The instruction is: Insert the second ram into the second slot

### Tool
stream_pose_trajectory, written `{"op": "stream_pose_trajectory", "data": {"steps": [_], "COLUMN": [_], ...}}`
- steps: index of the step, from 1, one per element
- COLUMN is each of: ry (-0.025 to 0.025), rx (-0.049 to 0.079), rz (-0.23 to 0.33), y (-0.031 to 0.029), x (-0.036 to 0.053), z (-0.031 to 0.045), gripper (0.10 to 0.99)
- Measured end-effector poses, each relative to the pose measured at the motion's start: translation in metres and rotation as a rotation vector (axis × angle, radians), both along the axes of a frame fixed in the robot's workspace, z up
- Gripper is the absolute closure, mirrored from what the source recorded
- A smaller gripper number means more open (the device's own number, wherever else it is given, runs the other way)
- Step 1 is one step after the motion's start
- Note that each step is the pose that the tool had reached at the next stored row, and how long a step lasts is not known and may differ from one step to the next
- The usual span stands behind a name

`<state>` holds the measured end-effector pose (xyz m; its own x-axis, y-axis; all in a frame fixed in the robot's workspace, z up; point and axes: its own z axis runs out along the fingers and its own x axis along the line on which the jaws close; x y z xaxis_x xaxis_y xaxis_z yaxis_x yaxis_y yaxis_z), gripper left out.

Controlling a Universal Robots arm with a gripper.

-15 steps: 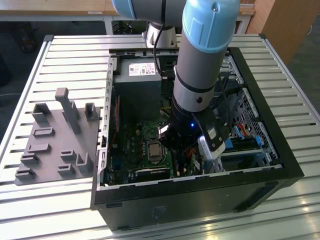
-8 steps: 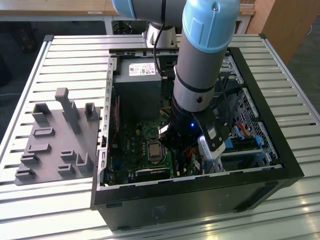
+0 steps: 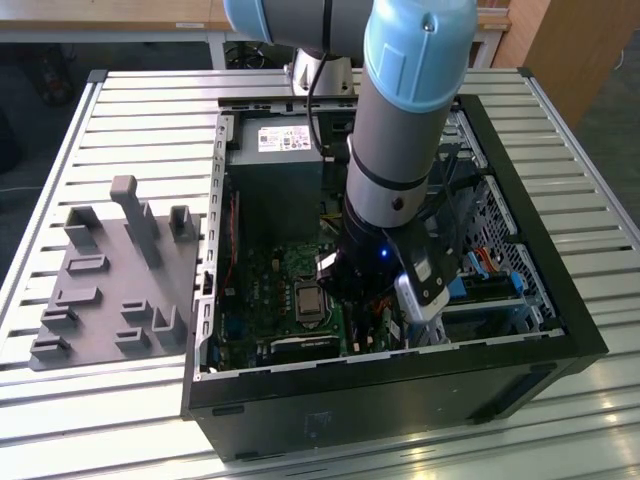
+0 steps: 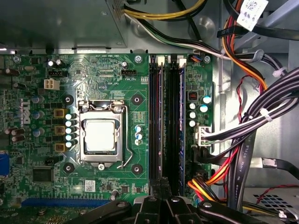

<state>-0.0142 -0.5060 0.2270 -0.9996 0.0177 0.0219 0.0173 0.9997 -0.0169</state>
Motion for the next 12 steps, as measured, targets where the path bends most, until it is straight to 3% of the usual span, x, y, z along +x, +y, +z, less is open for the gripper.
{"op": "stream_pose_trajectory", "data": {"steps": [12], "ry": [0.0001], "rx": [-0.001], "rz": [0.0], "y": [-0.0001], "x": [0.0], "z": [-0.0059], "gripper": [0.98]}}
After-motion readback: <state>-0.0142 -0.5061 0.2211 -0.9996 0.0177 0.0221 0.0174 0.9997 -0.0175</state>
